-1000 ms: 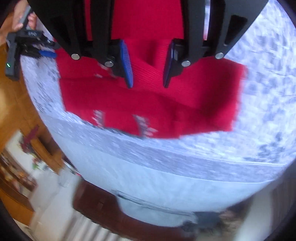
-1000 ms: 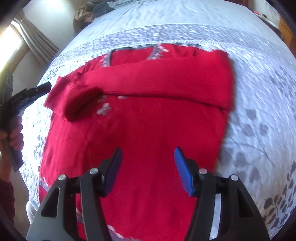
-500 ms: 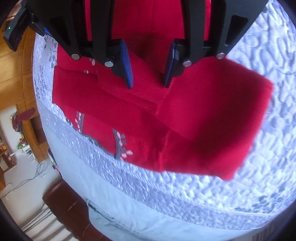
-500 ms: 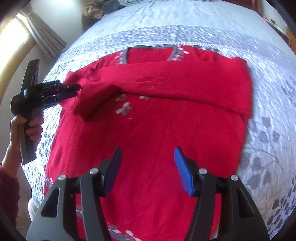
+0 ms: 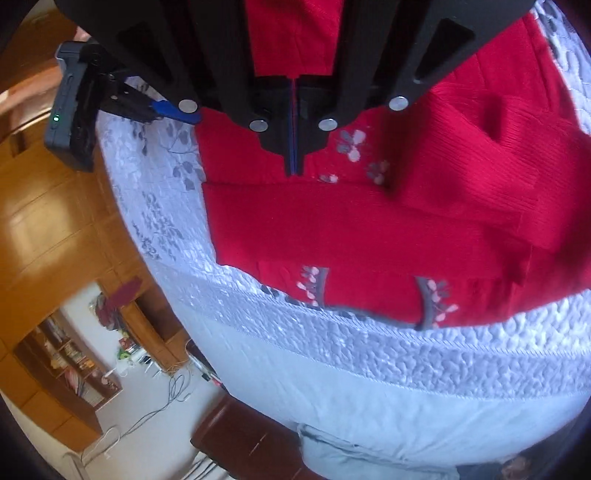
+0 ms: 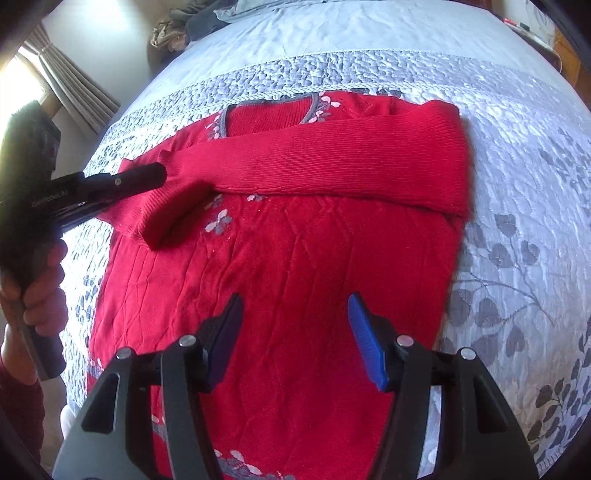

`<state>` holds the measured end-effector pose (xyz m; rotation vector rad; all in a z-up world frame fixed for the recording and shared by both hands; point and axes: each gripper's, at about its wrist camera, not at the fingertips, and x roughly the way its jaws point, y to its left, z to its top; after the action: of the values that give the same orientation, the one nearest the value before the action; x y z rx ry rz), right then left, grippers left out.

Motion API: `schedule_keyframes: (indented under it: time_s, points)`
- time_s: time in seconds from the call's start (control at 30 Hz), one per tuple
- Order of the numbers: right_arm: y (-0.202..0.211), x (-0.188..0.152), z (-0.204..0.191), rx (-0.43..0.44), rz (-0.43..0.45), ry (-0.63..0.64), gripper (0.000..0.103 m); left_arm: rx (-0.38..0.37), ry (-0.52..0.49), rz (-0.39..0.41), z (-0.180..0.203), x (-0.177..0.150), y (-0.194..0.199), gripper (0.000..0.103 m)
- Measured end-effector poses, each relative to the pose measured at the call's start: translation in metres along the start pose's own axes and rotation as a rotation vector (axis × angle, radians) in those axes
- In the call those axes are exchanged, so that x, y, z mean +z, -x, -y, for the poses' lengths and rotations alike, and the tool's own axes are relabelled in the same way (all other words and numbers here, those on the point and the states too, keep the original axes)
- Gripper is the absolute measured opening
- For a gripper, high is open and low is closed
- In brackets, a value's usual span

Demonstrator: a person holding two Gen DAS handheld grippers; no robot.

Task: Fold small clothes
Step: 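Fold the held sleeve across the sweater body toward the right gripper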

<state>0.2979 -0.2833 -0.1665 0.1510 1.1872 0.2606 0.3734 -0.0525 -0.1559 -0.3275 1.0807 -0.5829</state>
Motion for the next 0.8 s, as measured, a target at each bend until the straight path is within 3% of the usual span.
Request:
schedule_keyframes:
  time_s: [0.07, 0.1, 0.13, 0.2, 0.27, 0.37, 0.47, 0.57, 0.63, 0.7, 0.8]
  points:
    - [0.003, -0.005, 0.002, -0.01, -0.004, 0.006, 0.059, 0.101, 0.055, 0.025, -0.02, 0.003, 0.014, 0.024]
    - [0.004, -0.006, 0.003, -0.011, -0.004, 0.005, 0.059, 0.128, 0.079, 0.031, -0.027, 0.003, 0.019, 0.041]
    - [0.006, -0.009, 0.004, -0.012, -0.003, 0.002, 0.06, 0.174, 0.119, 0.038, -0.043, 0.003, 0.028, 0.052]
    - [0.008, -0.012, 0.005, -0.008, 0.003, -0.005, 0.06, 0.261, 0.197, 0.047, -0.075, 0.003, 0.044, 0.053]
    - [0.01, -0.014, 0.005, 0.002, 0.007, -0.012, 0.06, 0.293, 0.276, 0.045, -0.105, 0.006, 0.053, 0.053]
    - [0.01, -0.015, 0.001, 0.013, 0.003, -0.019, 0.06, 0.255, 0.356, 0.0, -0.137, 0.01, 0.048, 0.053]
    - [0.012, -0.019, -0.005, 0.018, 0.001, -0.008, 0.06, 0.285, 0.348, -0.029, -0.144, 0.012, 0.03, 0.053]
    - [0.016, -0.021, -0.006, 0.009, 0.0, -0.001, 0.061, 0.278, 0.345, -0.031, -0.143, 0.008, 0.017, 0.05]
    - [0.017, -0.02, -0.004, 0.003, -0.001, -0.004, 0.061, 0.256, 0.331, -0.022, -0.139, 0.006, 0.013, 0.018]
    - [0.015, -0.018, -0.003, -0.006, -0.009, -0.001, 0.061, 0.246, 0.315, -0.011, -0.133, 0.004, 0.012, 0.005]
    - [0.009, -0.014, -0.002, -0.021, -0.038, -0.006, 0.061, 0.218, 0.304, 0.015, -0.125, 0.006, 0.013, 0.004]
